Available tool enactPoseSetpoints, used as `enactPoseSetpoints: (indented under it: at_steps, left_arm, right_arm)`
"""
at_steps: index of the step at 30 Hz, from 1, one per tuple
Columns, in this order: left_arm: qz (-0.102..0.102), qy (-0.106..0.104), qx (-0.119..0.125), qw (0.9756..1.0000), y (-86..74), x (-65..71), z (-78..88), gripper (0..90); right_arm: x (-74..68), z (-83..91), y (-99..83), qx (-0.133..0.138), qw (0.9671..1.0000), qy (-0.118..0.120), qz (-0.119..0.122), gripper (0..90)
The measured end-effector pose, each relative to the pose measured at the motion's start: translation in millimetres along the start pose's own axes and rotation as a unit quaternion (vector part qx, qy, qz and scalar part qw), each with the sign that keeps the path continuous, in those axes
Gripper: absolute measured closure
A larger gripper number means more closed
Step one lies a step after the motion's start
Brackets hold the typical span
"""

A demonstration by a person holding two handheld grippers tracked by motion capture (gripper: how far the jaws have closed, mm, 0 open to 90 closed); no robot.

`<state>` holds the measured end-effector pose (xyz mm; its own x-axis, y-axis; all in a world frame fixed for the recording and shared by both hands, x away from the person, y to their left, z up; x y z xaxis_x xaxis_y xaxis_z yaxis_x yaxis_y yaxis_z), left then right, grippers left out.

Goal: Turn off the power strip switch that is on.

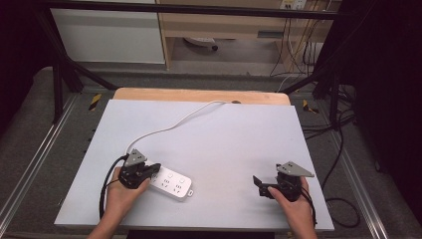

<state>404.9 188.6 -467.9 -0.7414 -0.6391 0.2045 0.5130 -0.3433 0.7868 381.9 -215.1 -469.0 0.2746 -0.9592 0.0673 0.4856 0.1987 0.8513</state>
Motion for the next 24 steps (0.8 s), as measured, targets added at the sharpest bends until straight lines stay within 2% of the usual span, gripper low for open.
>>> enactPoseSetpoints:
  at_steps: [13,18,24]
  left_arm:
    - [-0.003,0.001,0.007,1.0,-0.6,0.3,0.4,90.0]
    - [0.005,-0.003,0.015,0.9999,-0.6,0.3,0.5,90.0]
    - [0.005,-0.003,0.02,0.9998,-1.7,-1.7,1.7,90.0]
  right_arm:
    - [0.1,0.1,0.1,0.0,1.0,0.0,-0.001,3.1]
    - [0.8,0.1,-0.1,0.0,1.0,0.0,-0.001,3.1]
    - [1.1,-0.5,-0.1,0.001,1.0,0.0,-0.001,3.1]
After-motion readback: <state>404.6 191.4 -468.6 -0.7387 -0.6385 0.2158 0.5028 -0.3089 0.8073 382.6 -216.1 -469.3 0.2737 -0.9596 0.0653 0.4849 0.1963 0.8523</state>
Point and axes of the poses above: each handheld gripper's, and its own axes: z roughly backward along the jaws, y roughly out of its top, x roughly to its right, the point moved 6 cm from there along -z, roughly forward along the jaws, and after that the axes turned 13 degrees about -y, right-handed, at the moved point
